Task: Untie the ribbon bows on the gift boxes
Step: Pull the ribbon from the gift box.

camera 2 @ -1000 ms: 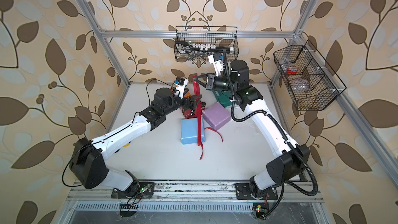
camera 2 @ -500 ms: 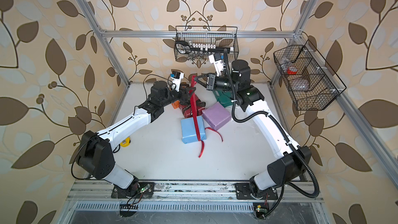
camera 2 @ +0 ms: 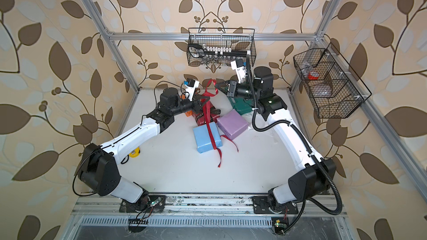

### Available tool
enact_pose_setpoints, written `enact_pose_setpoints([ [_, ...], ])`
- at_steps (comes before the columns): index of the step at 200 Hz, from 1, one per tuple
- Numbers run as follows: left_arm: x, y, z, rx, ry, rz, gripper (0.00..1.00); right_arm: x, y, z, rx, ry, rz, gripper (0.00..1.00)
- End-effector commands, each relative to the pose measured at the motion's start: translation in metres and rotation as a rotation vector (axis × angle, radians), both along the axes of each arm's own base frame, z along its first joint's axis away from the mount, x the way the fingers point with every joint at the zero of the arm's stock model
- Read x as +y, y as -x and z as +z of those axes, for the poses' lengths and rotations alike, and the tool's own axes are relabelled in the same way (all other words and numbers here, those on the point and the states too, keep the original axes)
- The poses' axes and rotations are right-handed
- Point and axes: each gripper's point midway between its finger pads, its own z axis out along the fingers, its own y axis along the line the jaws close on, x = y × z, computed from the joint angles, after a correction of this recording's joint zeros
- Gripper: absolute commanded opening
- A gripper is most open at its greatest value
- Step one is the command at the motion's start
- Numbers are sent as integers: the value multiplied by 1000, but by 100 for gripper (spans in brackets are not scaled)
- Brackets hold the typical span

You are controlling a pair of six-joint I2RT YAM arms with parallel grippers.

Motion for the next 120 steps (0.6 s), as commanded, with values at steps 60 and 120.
enact_pose_setpoints([
  [60,-8,55,82,118,181,-164,0,-49,13,-83,18,241,-244,99],
  [120,-41,55,83,204,196,-221,0,-49,46,-123,-180,264,-191,98],
])
